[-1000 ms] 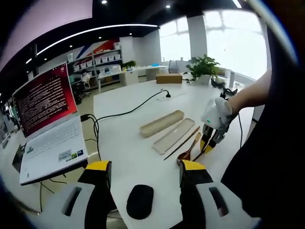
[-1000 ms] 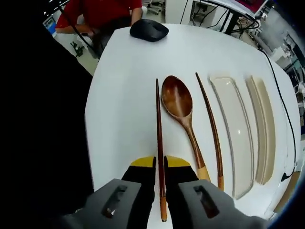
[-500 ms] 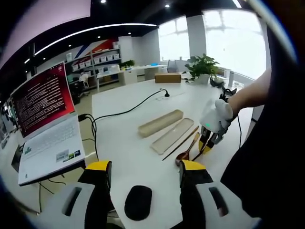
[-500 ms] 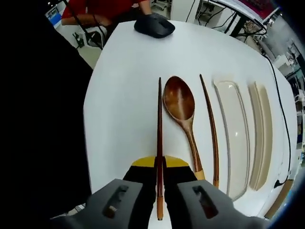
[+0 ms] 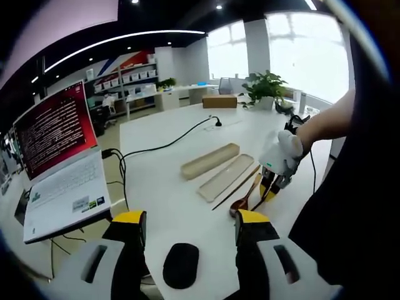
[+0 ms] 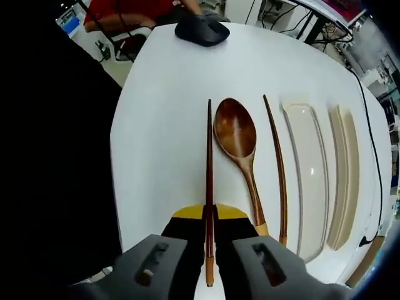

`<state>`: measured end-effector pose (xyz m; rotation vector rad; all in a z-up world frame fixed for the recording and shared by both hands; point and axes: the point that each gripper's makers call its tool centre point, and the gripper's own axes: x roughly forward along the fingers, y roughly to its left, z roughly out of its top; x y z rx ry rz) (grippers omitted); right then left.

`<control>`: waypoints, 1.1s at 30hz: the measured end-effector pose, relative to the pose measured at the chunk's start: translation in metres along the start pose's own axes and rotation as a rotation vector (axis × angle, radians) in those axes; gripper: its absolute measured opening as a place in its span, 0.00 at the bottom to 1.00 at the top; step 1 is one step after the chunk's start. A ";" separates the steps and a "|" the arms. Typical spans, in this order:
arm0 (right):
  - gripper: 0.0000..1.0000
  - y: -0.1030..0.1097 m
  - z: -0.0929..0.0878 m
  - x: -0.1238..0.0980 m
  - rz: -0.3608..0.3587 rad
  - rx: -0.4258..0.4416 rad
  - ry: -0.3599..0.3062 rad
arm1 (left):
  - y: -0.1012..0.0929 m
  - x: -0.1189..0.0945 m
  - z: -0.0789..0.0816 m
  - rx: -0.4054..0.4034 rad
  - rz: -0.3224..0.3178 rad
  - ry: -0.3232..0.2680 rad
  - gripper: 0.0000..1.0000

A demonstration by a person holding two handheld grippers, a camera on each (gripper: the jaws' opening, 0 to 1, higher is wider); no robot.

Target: Arrange the utensils inside the cutlery case until each visible utensil rests in its matching compartment.

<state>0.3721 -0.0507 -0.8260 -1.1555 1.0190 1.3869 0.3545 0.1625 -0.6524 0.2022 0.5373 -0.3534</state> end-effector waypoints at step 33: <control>0.01 -0.001 0.000 -0.001 0.017 0.026 0.005 | -0.001 0.003 0.004 -0.003 -0.004 0.005 0.59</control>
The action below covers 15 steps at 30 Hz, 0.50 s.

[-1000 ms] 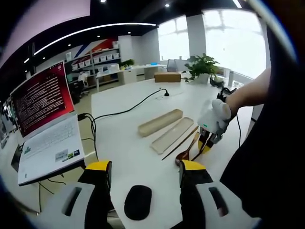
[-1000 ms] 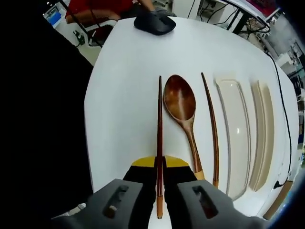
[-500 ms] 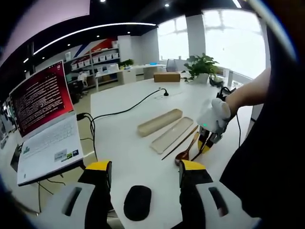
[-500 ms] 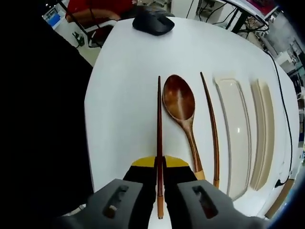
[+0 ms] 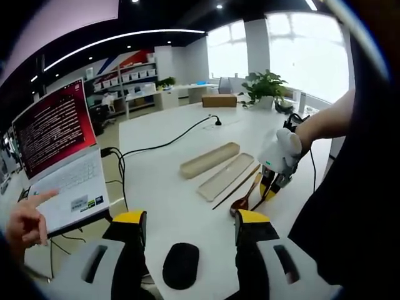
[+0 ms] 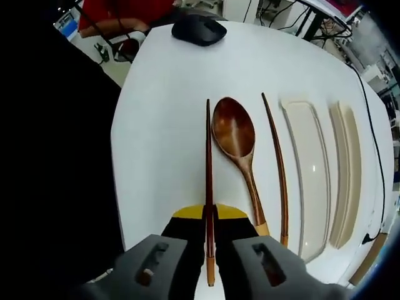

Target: Arrange the utensils inside the cutlery case until each visible utensil rests in its matching compartment.

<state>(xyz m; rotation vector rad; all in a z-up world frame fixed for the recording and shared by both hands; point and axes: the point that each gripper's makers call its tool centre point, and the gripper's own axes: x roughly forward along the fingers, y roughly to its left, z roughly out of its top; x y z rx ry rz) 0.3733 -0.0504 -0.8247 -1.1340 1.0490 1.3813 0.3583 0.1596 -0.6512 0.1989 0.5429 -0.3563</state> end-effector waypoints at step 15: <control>0.00 0.000 -0.001 0.000 -0.006 -0.036 0.003 | 0.005 -0.005 -0.005 0.006 0.003 0.005 0.58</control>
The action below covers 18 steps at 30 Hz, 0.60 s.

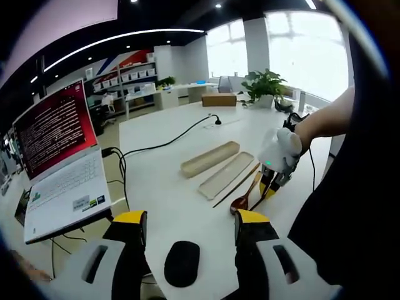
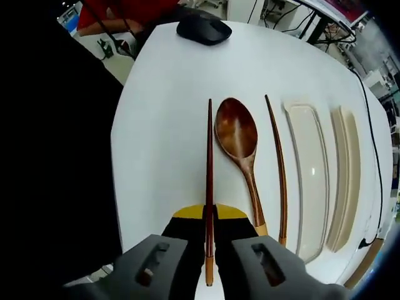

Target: Arrange the utensils inside the cutlery case until each visible utensil rests in its matching compartment.

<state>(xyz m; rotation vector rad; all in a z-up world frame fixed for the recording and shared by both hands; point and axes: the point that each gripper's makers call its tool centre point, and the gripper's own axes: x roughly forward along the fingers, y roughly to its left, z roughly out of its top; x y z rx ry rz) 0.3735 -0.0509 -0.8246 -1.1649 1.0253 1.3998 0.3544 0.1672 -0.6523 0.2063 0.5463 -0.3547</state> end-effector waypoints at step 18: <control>0.01 0.000 -0.001 0.001 0.008 0.034 -0.012 | -0.001 0.001 -0.002 0.006 -0.004 0.001 0.57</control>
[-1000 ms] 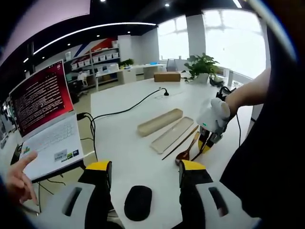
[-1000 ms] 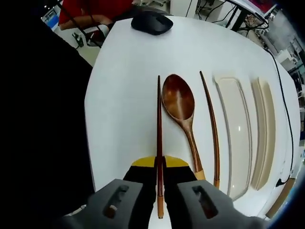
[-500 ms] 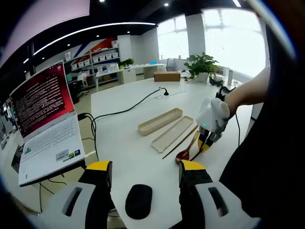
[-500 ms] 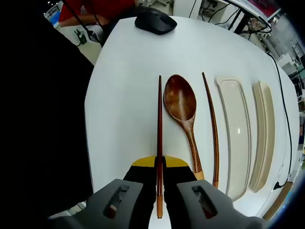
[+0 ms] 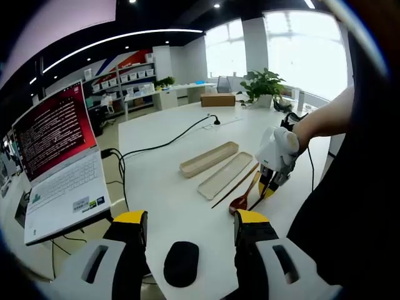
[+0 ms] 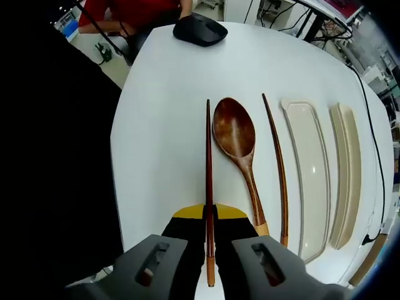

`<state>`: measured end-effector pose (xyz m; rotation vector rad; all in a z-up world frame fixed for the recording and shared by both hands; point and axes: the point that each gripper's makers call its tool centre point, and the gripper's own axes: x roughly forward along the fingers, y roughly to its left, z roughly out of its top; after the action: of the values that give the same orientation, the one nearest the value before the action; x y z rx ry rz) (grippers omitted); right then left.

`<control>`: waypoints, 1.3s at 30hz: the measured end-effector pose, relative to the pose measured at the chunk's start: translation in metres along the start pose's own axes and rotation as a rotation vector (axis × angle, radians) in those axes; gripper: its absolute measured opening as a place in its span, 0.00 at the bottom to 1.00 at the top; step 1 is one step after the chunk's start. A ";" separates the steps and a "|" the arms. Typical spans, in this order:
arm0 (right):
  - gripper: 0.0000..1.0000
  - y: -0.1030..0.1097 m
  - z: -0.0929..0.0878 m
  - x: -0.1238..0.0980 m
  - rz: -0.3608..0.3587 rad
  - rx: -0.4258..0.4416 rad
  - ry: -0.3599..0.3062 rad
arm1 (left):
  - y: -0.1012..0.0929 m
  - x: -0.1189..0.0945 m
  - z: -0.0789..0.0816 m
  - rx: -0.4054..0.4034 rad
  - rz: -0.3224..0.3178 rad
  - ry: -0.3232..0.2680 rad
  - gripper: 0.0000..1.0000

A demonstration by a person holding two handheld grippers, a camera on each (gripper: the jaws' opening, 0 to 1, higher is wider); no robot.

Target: Arrange the utensils inside the cutlery case until each visible utensil rests in its matching compartment.

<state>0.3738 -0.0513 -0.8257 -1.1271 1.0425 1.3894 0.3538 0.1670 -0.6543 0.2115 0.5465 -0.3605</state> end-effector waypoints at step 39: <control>0.00 0.001 0.001 -0.002 -0.010 -0.008 0.025 | 0.000 0.003 0.001 -0.009 0.002 0.007 0.57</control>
<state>0.3731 -0.0506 -0.8240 -1.1560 1.0488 1.3762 0.3569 0.1658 -0.6555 0.2048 0.5543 -0.3551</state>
